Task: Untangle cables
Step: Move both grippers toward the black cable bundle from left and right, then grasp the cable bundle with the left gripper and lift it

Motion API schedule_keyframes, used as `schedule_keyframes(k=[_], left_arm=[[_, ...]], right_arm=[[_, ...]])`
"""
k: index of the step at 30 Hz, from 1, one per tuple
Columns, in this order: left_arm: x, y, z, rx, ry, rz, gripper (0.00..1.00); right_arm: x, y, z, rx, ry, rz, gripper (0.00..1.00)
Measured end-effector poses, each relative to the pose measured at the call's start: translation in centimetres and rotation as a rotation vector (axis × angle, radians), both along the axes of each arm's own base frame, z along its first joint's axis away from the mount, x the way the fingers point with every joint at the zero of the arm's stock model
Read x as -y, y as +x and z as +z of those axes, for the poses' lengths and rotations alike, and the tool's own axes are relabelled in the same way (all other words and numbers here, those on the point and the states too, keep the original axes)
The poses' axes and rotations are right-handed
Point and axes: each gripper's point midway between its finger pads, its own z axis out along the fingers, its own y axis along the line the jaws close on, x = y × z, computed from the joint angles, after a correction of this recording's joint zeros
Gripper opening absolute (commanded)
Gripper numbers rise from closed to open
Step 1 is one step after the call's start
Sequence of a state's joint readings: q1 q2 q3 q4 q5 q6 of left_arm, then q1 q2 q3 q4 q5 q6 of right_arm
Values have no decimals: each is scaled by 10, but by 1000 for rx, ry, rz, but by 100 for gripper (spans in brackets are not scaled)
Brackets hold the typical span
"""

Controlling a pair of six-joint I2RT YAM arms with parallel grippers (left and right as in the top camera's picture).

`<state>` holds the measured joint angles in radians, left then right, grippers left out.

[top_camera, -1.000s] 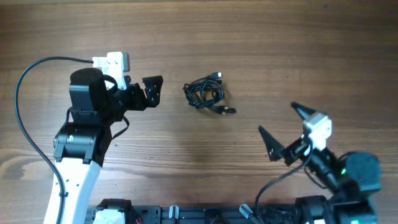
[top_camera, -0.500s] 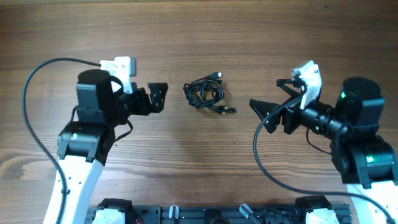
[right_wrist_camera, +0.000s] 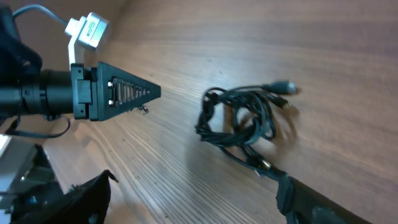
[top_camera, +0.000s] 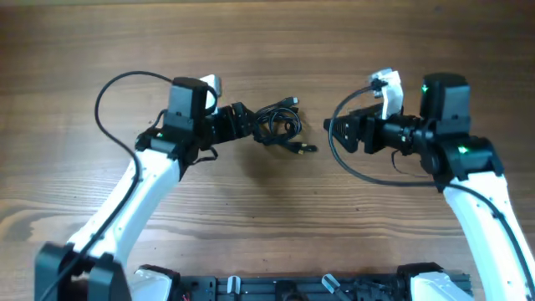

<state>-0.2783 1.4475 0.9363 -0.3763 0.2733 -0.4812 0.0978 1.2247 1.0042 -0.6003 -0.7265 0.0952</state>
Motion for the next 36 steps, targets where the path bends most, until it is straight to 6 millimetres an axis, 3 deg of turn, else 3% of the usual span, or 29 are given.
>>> schedule_keyframes(k=[7, 10, 18, 22, 36], left_arm=[[1, 21, -49, -125, -50, 169, 78], [8, 22, -65, -171, -75, 209, 71], [18, 17, -76, -213, -79, 217, 60], [17, 13, -90, -253, -65, 227, 48], [15, 8, -95, -278, -53, 233, 40]], right_arm=[[8, 11, -17, -90, -11, -95, 79], [10, 12, -17, -105, -10, -123, 79], [11, 13, -18, -111, -10, -134, 79], [11, 13, -18, -114, -10, -138, 79], [12, 15, -25, -136, -17, -144, 80]])
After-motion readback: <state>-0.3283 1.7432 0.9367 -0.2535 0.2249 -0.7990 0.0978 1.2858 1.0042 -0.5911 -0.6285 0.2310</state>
